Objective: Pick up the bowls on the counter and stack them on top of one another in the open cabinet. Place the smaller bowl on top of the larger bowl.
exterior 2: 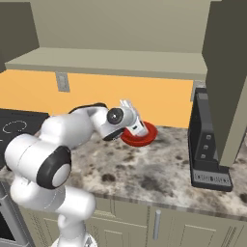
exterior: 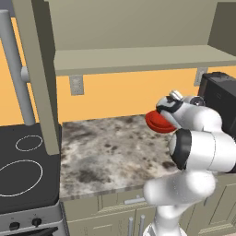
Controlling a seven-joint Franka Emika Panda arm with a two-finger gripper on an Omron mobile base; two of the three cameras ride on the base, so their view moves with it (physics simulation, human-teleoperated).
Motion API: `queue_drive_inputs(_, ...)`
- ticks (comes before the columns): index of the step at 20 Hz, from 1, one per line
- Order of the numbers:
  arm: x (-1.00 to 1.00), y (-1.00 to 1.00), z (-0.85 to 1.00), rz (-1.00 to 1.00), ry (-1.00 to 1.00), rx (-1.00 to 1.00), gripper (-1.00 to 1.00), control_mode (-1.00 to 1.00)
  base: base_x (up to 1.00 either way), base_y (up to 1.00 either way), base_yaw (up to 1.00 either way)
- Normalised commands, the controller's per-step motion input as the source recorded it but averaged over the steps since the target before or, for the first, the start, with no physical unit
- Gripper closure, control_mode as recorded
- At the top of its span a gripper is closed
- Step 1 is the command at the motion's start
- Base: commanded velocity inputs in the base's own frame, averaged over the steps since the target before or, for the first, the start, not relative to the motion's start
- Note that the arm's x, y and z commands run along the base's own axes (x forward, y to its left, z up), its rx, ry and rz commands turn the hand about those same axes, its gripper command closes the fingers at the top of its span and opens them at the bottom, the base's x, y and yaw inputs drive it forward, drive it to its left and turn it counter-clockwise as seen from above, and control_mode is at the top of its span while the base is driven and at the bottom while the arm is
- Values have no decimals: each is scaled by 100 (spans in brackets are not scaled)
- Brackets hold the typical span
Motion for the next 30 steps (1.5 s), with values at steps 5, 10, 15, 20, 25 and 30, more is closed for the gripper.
queue_drive_inputs(5, -26, 0, 94, 6, 13, -1, -100, -100, 0, 0, 0)
queue_drive_inputs(10, -52, 0, 71, 9, 14, -8, -100, -100, 0, 0, 0)
queue_drive_inputs(15, -78, 6, 38, 11, 17, -17, -100, -100, 0, 0, 0)
queue_drive_inputs(20, -94, 1, -12, 12, 13, -15, -100, -100, 0, 0, 0)
queue_drive_inputs(25, -76, 1, -13, 9, -4, -2, -100, -100, 0, 0, 0)
queue_drive_inputs(30, 3, 1, 0, 0, 1, 1, -100, -100, 0, 0, 0)
